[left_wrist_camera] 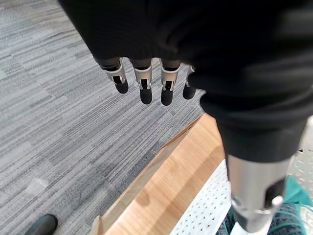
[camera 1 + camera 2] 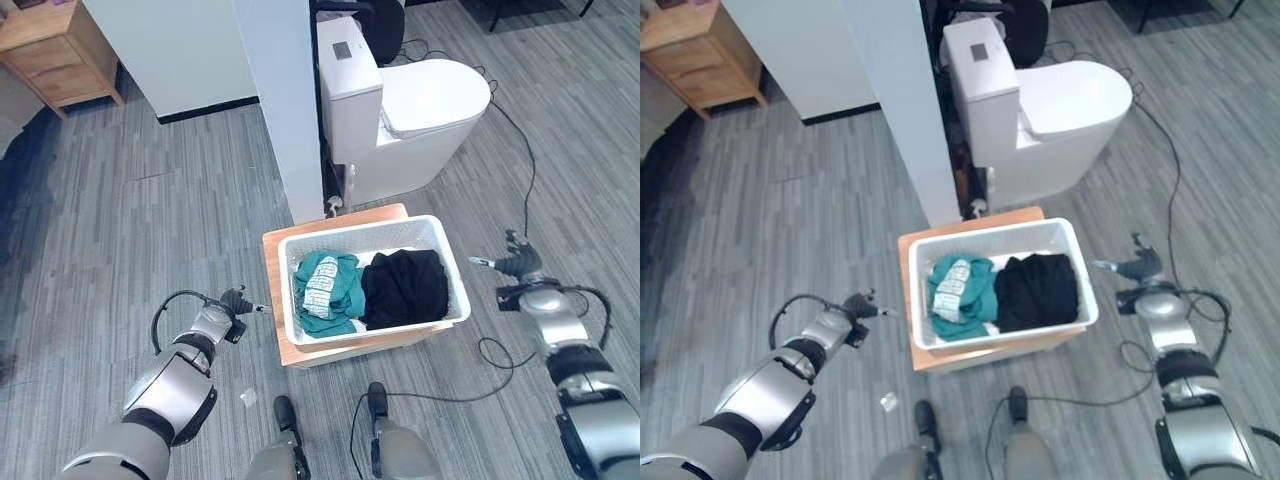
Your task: Grab the laundry basket,head to the washer,open it,put in the laundry and shut it.
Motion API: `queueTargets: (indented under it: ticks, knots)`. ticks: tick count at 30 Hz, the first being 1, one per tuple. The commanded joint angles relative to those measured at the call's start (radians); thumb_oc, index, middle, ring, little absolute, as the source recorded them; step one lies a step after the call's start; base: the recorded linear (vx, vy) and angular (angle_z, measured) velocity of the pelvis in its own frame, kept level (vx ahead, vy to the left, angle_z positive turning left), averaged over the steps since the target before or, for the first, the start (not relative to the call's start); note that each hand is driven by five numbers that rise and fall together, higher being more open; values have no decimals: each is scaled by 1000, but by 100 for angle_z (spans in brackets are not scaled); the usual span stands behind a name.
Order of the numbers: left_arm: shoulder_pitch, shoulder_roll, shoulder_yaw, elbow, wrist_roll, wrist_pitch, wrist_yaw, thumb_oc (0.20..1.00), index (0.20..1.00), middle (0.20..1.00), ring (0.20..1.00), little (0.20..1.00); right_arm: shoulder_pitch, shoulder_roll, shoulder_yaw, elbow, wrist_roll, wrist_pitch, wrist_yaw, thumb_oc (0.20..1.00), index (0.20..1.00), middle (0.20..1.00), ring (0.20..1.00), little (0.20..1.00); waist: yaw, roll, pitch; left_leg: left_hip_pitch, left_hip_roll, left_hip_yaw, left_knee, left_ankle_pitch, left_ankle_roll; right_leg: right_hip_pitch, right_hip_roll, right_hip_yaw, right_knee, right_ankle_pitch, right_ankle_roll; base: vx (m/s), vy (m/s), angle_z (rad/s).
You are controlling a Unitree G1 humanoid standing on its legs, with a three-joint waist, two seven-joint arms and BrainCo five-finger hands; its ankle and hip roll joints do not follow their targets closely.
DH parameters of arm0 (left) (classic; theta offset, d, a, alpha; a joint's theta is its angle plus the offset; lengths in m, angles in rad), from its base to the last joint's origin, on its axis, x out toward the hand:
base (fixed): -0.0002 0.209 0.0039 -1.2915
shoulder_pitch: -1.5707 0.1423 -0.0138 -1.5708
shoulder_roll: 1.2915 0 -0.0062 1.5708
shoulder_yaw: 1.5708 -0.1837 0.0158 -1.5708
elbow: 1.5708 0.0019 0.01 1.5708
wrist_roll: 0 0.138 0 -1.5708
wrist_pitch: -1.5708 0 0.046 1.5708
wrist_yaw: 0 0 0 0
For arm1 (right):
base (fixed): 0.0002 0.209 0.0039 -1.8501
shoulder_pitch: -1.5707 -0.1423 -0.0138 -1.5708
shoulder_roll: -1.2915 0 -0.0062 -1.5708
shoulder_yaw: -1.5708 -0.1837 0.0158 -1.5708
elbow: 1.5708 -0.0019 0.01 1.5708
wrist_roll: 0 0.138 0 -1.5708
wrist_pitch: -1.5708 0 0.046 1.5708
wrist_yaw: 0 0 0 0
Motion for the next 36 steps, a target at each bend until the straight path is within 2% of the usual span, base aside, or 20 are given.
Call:
queueTargets:
  ticks: [1,2,4,11,17,19,20,21,22,23,24,25,27,29,30,32,33,34,35,36]
  knots:
    - [-29,-36,5,86,36,-40,17,1000,1000,1000,1000,1000,16,-38,-21,-13,11,-60,-18,1000,1000,1000,1000,1000,17,-18,-36,-7,38,-53,23,-37,-15,17,-39,-28,79,-158,23,13,-16,6]
    - [-28,-37,4,85,36,-40,17,1000,1000,1000,1000,1000,19,-38,-23,-15,11,-60,-17,1000,1000,1000,1000,1000,17,-18,-37,-7,38,-55,23,-37,-15,18,-40,-30,78,-158,23,21,-26,6]
    - [65,-131,-18,39,16,-53,-1,1000,1000,1000,1000,1000,77,-6,-41,-7,-1,-64,-26,1000,1000,1000,1000,1000,19,4,-45,11,29,-63,15,-40,-15,49,-42,-44,71,-169,18,45,-41,8]
    - [78,-165,-26,16,-8,-50,3,1000,1000,1000,1000,1000,87,26,-11,28,-1,-63,-18,1000,1000,1000,1000,1000,14,16,-68,31,34,-66,10,-41,-21,75,-34,-52,63,-179,14,22,-46,11]
    - [60,-169,-24,21,-11,-38,-1,1000,1000,1000,1000,1000,90,30,21,48,-6,-47,12,1000,1000,1000,1000,1000,9,7,-90,55,67,-63,17,-25,-41,116,0,-62,74,-213,-12,21,-121,8]
    - [45,-163,-29,11,-11,-37,-1,1000,1000,1000,1000,1000,89,22,17,37,12,-50,10,1000,1000,1000,1000,1000,4,-14,-86,-3,61,-37,137,-37,-39,129,-10,-85,77,-216,-23,-63,-112,9]
    - [36,-156,-29,-10,-13,-34,-1,1000,1000,1000,1000,1000,103,9,4,10,20,-47,7,1000,1000,1000,1000,1000,-8,-26,-82,-32,62,22,194,-60,-30,130,-19,-101,86,-220,-31,-61,-59,20]
    - [37,-156,-30,-12,-13,-34,-1,1000,1000,1000,1000,1000,105,10,2,8,20,-46,7,1000,1000,1000,1000,1000,-7,-26,-80,-34,63,22,207,-69,-30,132,-20,-101,88,-223,-30,-68,-45,40]
    - [20,-152,-32,-26,-9,-28,-4,1000,1000,1000,1000,1000,120,5,-9,-22,23,-43,6,1000,1000,1000,1000,1000,-12,-37,-76,-52,54,70,268,-106,-14,135,-28,-112,95,-226,-36,-51,-21,50]
    - [7,-149,-32,-33,-7,-27,-3,1000,1000,1000,1000,1000,130,6,-13,-37,24,-44,4,1000,1000,1000,1000,1000,-7,-44,-75,-77,27,74,329,-147,1,132,-33,-116,107,-227,-37,-63,24,39]
    - [11,-132,-29,-43,-6,-33,-7,1000,1000,1000,1000,1000,133,12,-13,-49,20,-47,1,1000,1000,1000,1000,1000,10,-42,-76,-110,-75,15,335,-180,15,116,-32,-117,136,-226,-33,-31,46,28]
    - [11,-132,-29,-43,-6,-32,-7,1000,1000,1000,1000,1000,133,12,-13,-49,20,-47,1,1000,1000,1000,1000,1000,9,-43,-80,-114,-77,14,330,-175,16,111,-34,-118,136,-224,-33,27,97,24]
    - [15,-124,-27,-71,-13,-32,-11,1000,1000,1000,1000,1000,130,23,-17,-63,19,-47,7,1000,1000,1000,1000,1000,16,-27,-89,-59,-129,-16,252,-202,57,97,-27,-116,173,-224,-18,100,96,-6]
    - [30,-114,-34,-84,-24,-36,-16,1000,1000,1000,1000,1000,121,32,-7,-53,15,-45,14,1000,1000,1000,1000,1000,13,-20,-95,-31,-147,-26,230,-202,86,73,-28,-106,266,-253,-6,134,98,-30]
    - [55,-108,-31,-94,-28,-37,-20,1000,1000,1000,1000,1000,113,43,-1,-40,16,-46,15,1000,1000,1000,1000,1000,6,-10,-95,0,-146,-27,205,-199,102,38,-39,-81,353,-269,14,128,83,-20]
    - [71,-110,-20,-76,-19,-37,-20,1000,1000,1000,1000,1000,90,50,10,-31,10,-46,21,1000,1000,1000,1000,1000,3,3,-101,24,-146,-28,168,-200,107,23,-75,-39,351,-256,25,51,19,-15]
    - [71,-110,-19,-76,-19,-37,-20,1000,1000,1000,1000,1000,89,49,11,-30,10,-47,21,1000,1000,1000,1000,1000,3,4,-100,26,-146,-26,165,-199,108,24,-75,-38,350,-255,26,-32,-38,-20]
    - [84,-124,-11,-50,-12,-39,-17,1000,1000,1000,1000,1000,55,48,21,-14,6,-46,24,1000,1000,1000,1000,1000,-5,26,-100,35,-129,-26,129,-198,99,-21,-130,-26,317,-189,39,-36,-31,-11]
    - [83,-124,-9,-50,-12,-40,-17,1000,1000,1000,1000,1000,53,48,22,-13,6,-46,24,1000,1000,1000,1000,1000,-4,27,-101,35,-128,-25,127,-197,99,-22,-130,-25,315,-187,39,-34,-77,-6]
    - [91,-124,-3,-36,-6,-42,-13,1000,1000,1000,1000,1000,34,49,37,-9,-5,-43,32,1000,1000,1000,1000,1000,-10,32,-100,44,-119,-19,113,-197,92,-47,-154,-21,291,-154,44,47,-130,-9]
